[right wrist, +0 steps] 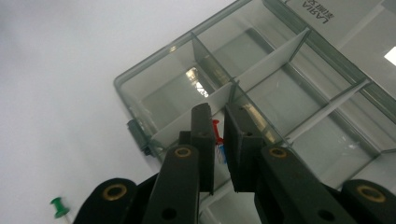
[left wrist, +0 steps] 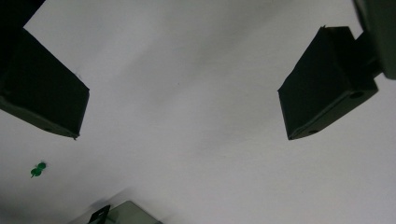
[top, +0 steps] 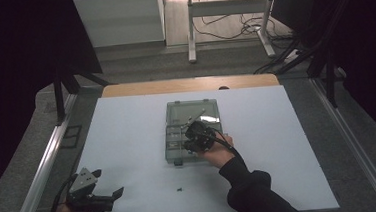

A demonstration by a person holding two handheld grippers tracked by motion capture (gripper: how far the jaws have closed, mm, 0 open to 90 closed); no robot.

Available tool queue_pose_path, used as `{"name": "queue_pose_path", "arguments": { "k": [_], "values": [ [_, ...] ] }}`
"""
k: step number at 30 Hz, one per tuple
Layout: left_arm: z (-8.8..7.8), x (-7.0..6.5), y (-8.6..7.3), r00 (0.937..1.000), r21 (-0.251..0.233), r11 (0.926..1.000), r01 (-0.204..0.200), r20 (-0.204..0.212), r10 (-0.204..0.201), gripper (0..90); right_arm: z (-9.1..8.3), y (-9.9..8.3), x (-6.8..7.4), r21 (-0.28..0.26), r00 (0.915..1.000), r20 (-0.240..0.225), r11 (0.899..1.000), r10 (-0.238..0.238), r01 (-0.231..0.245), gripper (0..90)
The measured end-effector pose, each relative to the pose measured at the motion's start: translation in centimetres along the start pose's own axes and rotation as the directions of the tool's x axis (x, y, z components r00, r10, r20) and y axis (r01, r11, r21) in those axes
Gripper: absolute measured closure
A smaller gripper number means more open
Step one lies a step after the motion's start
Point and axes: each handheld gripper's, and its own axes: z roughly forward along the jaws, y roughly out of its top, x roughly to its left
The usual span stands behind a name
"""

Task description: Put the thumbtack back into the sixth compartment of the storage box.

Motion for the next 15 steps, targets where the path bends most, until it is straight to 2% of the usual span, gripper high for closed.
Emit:
{"name": "queue_pose_path", "arguments": {
  "k": [4,8,9,12,15],
  "values": [
    [0.0,0.0,0.0,1.0,-0.001,1.0,0.0,0.001,0.0,2.1,0.9,0.1,-0.3,0.022,1.0,0.009,1.0,-0.001,0.001,81.3],
    [0.0,0.0,0.0,1.0,-0.001,1.0,0.0,0.001,0.0,2.1,1.1,0.1,-0.3,0.027,0.9999,0.012,1.0,-0.009,0.009,79.3],
    [0.0,0.0,0.0,1.0,-0.001,1.0,0.0,0.001,0.0,2.1,0.8,0.1,-0.3,0.018,0.9999,0.008,1.0,-0.006,0.006,75.6],
    [0.0,0.0,0.0,1.0,0.0,1.0,-0.001,0.001,0.001,2.0,0.5,0.0,-0.2,0.01,0.9999,0.009,1.0,-0.005,0.005,72.6],
    [0.0,0.0,0.0,1.0,-0.001,1.0,-0.001,0.001,0.001,2.1,0.0,-0.1,-0.3,0.005,1.0,0.002,1.0,0.003,-0.003,61.5]
  ]
}}
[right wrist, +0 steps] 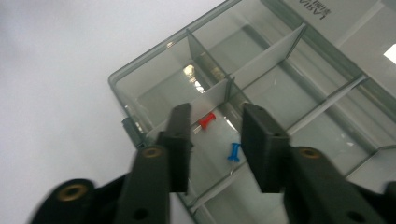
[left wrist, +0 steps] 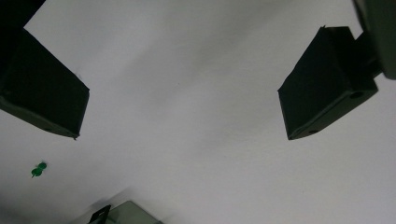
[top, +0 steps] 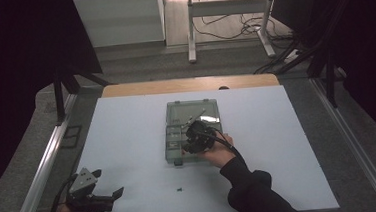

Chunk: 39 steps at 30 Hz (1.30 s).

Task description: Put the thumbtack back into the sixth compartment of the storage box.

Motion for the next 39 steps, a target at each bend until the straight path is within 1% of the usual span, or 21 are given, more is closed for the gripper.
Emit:
{"name": "queue_pose_path", "arguments": {
  "k": [2,3,4,5,6,8,9,10,11,12,14,15,16,19,20,25,28,32,35,36,39],
  "values": [
    [0.0,0.0,0.0,1.0,0.0,1.0,-0.001,0.0,0.001,2.1,-0.2,-0.1,0.1,-0.002,1.0,-0.002,1.0,0.001,-0.001,57.4],
    [0.0,0.0,0.0,1.0,0.0,1.0,-0.001,0.0,0.001,2.1,-0.3,-0.2,0.2,-0.008,1.0,-0.002,1.0,-0.004,0.004,53.4],
    [0.0,0.0,0.0,1.0,0.0,1.0,-0.001,0.0,0.001,2.1,-0.3,-0.2,0.2,-0.008,1.0,-0.002,1.0,-0.004,0.004,53.4],
    [0.0,0.0,0.0,1.0,0.0,1.0,-0.001,0.0,0.001,2.1,-0.5,-0.3,0.5,-0.005,1.0,-0.004,1.0,-0.004,0.004,45.3],
    [0.0,0.0,0.0,1.0,0.0,1.0,-0.001,0.0,0.001,2.1,-0.5,-0.3,0.5,-0.005,1.0,-0.004,1.0,-0.004,0.004,45.3],
    [0.0,0.0,0.0,1.0,0.0,1.0,-0.001,0.0,0.001,2.1,-0.6,-0.4,0.9,-0.006,0.9997,0.011,1.0,-0.022,0.022,39.3],
    [0.0,0.0,0.0,1.0,0.0,1.0,-0.001,0.0,0.001,2.1,-0.7,-0.6,1.3,0.002,0.9992,0.009,0.999,-0.038,0.038,34.5],
    [0.0,0.0,0.0,1.0,-0.001,1.0,-0.002,0.0,0.002,2.1,-0.7,-0.7,1.4,0.0,0.9992,0.007,0.999,-0.04,0.04,33.0],
    [0.0,0.0,0.0,1.0,-0.001,1.0,-0.002,0.0,0.002,2.1,-0.7,-0.7,1.4,0.0,0.9992,0.007,0.999,-0.04,0.04,33.0],
    [0.0,0.0,0.0,1.0,-0.001,1.0,-0.002,-0.001,0.002,2.1,-0.8,-0.9,1.6,-0.007,0.9991,-0.004,0.999,-0.042,0.042,27.3],
    [0.0,0.0,0.0,1.0,-0.001,1.0,-0.002,-0.001,0.002,2.1,-0.8,-0.9,1.7,-0.007,0.999,-0.007,0.999,-0.044,0.044,25.1],
    [0.0,0.0,0.0,1.0,-0.002,1.0,-0.002,-0.001,0.002,2.1,-0.9,-1.1,1.9,-0.006,0.9991,-0.014,0.999,-0.04,0.04,19.3],
    [0.0,0.0,0.0,1.0,-0.001,1.0,-0.002,-0.001,0.002,2.1,-0.9,-1.1,1.9,-0.006,0.9991,-0.014,0.999,-0.04,0.04,19.3],
    [0.0,0.0,0.0,1.0,-0.001,1.0,-0.003,-0.001,0.003,2.1,-1.1,-1.4,2.1,-0.008,0.9987,-0.031,0.999,-0.041,0.04,10.9],
    [0.0,0.0,0.0,1.0,-0.002,1.0,-0.003,-0.001,0.003,2.1,-1.2,-1.6,2.4,-0.016,0.9986,-0.02,0.999,-0.049,0.048,6.4],
    [0.0,-0.1,0.0,1.0,-0.002,1.0,-0.003,0.0,0.003,2.1,-1.5,-2.0,2.7,-0.023,0.9987,-0.014,0.999,-0.05,0.049,2.6],
    [0.0,0.0,0.0,1.0,-0.002,1.0,-0.003,0.0,0.003,2.2,-1.7,-2.4,3.2,-0.01,0.9986,-0.006,0.999,-0.054,0.053,1.1],
    [0.0,0.0,0.0,1.0,-0.002,1.0,-0.002,0.0,0.002,2.1,-1.9,-2.6,3.9,0.019,0.9993,0.002,0.999,-0.038,0.038,0.4],
    [0.0,-0.1,0.0,1.0,-0.003,1.0,-0.003,0.0,0.003,2.2,-2.1,-2.7,4.3,0.03,0.9996,0.002,0.999,-0.029,0.029,3.0],
    [0.0,-0.1,0.0,1.0,-0.002,1.0,-0.003,-0.001,0.003,2.1,-2.1,-2.8,4.7,0.042,0.9994,-0.003,0.999,-0.035,0.035,7.8],
    [0.0,-0.1,0.0,1.0,-0.002,1.0,-0.004,-0.001,0.004,2.2,-2.1,-2.9,5.0,0.047,0.9992,-0.011,0.998,-0.04,0.04,12.5]
  ]
}}
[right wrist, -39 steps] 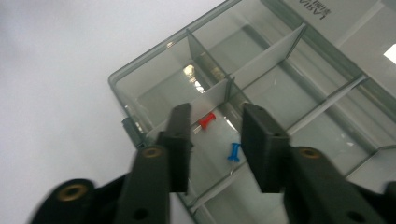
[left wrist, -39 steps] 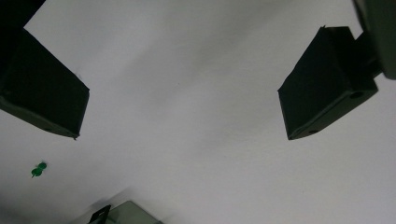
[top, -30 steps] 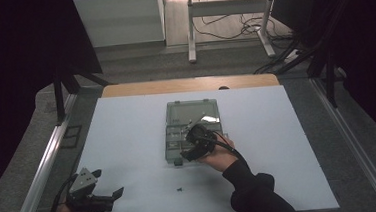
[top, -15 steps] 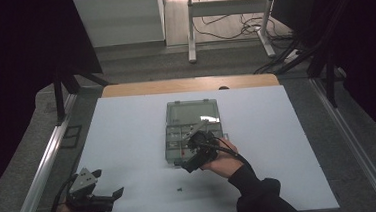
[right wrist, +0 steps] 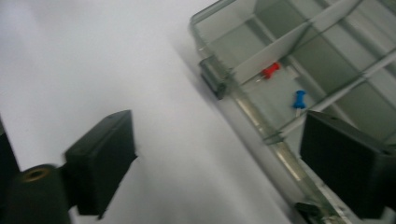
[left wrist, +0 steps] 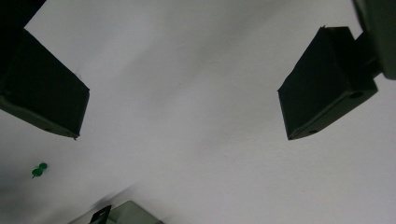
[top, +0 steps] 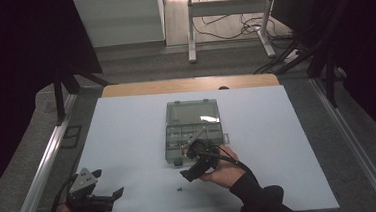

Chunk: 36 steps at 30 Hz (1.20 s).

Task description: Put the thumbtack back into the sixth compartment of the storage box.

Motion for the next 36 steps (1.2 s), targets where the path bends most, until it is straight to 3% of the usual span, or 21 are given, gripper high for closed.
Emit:
{"name": "queue_pose_path", "arguments": {
  "k": [5,8,11,17,18,21,28,29,32,36],
  "values": [
    [0.0,0.0,0.0,1.0,-0.001,1.0,0.0,0.001,0.0,2.2,0.5,-0.5,0.8,0.014,0.999,-0.033,0.999,-0.031,0.032,26.2],
    [0.0,0.0,0.0,1.0,-0.001,1.0,-0.004,0.001,0.004,2.1,1.0,-0.8,1.2,0.037,0.9957,-0.085,0.998,-0.038,0.041,34.4],
    [0.0,0.0,0.0,1.0,-0.001,1.0,-0.003,0.002,0.003,2.2,1.4,-1.0,1.7,0.039,0.9927,-0.106,0.997,-0.059,0.063,43.4],
    [0.0,0.0,0.0,1.0,-0.001,1.0,-0.004,0.002,0.004,2.2,2.3,-1.0,2.8,0.059,0.9881,-0.116,0.992,-0.1,0.108,52.3],
    [0.0,0.0,0.0,1.0,-0.001,1.0,-0.005,0.001,0.005,2.2,2.7,-1.0,3.1,0.067,0.9844,-0.125,0.989,-0.123,0.133,58.6],
    [0.0,0.0,0.0,1.0,0.0,1.0,-0.006,0.001,0.006,2.1,3.1,-1.0,3.5,0.066,0.9776,-0.146,0.984,-0.152,0.163,65.7],
    [0.0,-0.1,0.0,1.0,0.0,1.0,-0.007,0.002,0.007,2.2,4.0,-1.2,4.1,0.085,0.971,-0.149,0.976,-0.187,0.201,73.8],
    [0.0,-0.1,0.0,1.0,0.001,1.0,-0.008,0.002,0.008,2.2,4.4,-1.3,4.4,0.094,0.9666,-0.143,0.969,-0.212,0.227,77.9],
    [0.0,-0.1,0.0,1.0,0.0,1.0,-0.008,0.003,0.008,2.2,4.4,-1.3,4.6,0.088,0.962,-0.121,0.963,-0.245,0.256,81.6],
    [0.0,-0.1,0.0,0.9999,0.0,0.9999,-0.01,0.003,0.01,2.2,4.4,-1.2,4.7,0.099,0.9656,-0.116,0.965,-0.233,0.244,82.4]
  ]
}}
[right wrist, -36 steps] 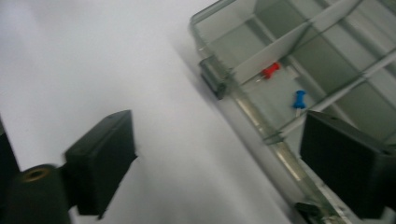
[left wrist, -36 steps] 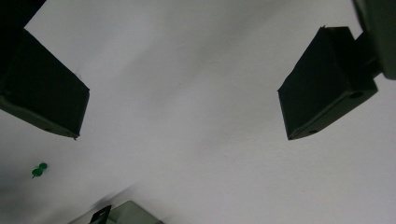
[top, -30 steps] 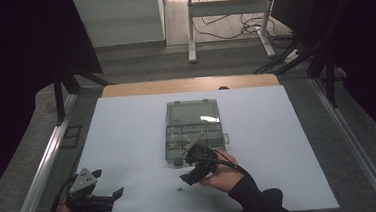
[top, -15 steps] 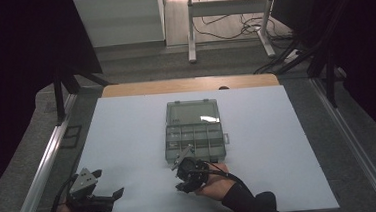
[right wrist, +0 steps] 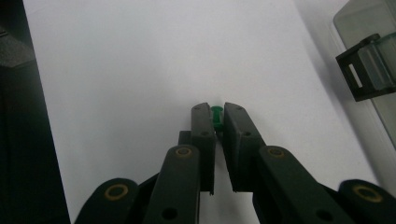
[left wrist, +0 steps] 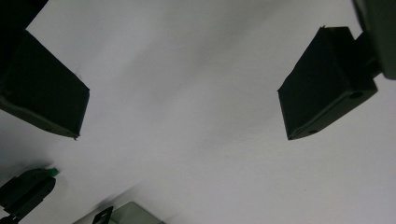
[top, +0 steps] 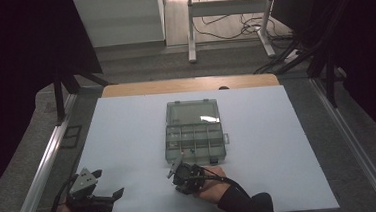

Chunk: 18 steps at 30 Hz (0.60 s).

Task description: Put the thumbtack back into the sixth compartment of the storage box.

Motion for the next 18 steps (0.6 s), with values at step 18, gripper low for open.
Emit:
{"name": "queue_pose_path", "arguments": {
  "k": [18],
  "values": [
    [-0.1,0.1,-0.1,1.0,-0.005,1.0,0.006,0.007,-0.006,2.2,-1.3,-0.1,-0.9,-0.044,0.9979,-0.015,0.997,0.062,-0.063,82.4]
  ]
}}
